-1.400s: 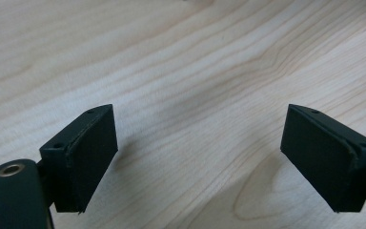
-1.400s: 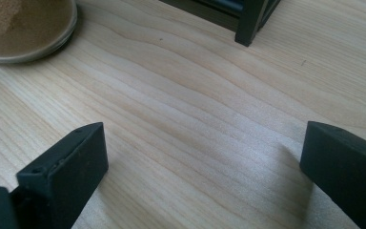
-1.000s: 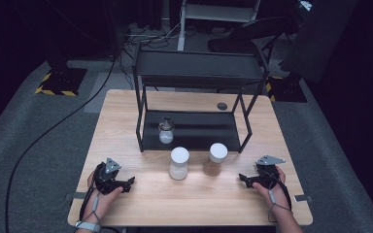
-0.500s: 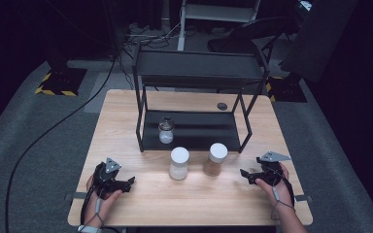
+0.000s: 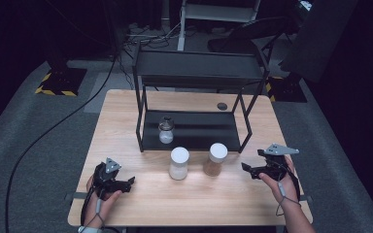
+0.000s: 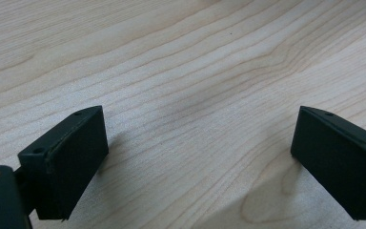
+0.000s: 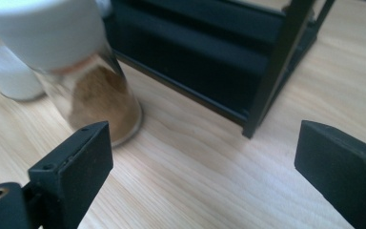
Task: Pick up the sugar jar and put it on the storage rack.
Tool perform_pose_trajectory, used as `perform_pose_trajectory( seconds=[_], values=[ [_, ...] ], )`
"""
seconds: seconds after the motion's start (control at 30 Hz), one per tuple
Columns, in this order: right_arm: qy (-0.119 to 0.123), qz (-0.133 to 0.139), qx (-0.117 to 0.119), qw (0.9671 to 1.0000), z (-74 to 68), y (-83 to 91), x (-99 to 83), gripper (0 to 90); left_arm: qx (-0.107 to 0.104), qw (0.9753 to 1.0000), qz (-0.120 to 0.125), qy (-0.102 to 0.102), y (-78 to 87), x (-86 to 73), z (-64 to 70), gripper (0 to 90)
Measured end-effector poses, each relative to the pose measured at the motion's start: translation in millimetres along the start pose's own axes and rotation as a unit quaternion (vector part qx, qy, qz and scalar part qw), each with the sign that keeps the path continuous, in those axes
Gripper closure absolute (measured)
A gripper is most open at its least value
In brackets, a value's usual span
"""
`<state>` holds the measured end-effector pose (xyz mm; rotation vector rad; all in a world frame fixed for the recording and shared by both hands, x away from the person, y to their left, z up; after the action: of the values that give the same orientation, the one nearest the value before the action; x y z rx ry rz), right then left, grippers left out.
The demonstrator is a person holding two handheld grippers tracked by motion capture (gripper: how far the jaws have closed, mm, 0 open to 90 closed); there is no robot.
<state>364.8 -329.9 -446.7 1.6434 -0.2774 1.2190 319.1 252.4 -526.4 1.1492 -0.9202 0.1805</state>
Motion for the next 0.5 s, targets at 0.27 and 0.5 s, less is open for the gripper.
perform_pose_trajectory(
  seconds=[0.27,0.5],
  values=[
    [0.017,0.011,0.010,0.9997,-9.1,8.2,26.9,6.0,0.000,1.0000,0.000,0.000,0.0,-0.1,0.1,4.5],
    [0.030,0.014,0.016,0.9993,-16.1,10.7,45.0,6.2,0.001,1.0000,0.000,0.000,0.1,0.0,0.0,4.5]
  ],
)
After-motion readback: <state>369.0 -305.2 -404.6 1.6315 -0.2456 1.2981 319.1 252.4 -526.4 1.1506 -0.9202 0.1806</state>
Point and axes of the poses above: each handheld gripper's, and its own axes: y roughly backward along the jaws, x roughly out of its top, z roughly to its right, the point moved 10 cm from there along -y, roughly forward along the jaws, and after that the axes turned 7 degrees about -x, right-handed, at the moved point
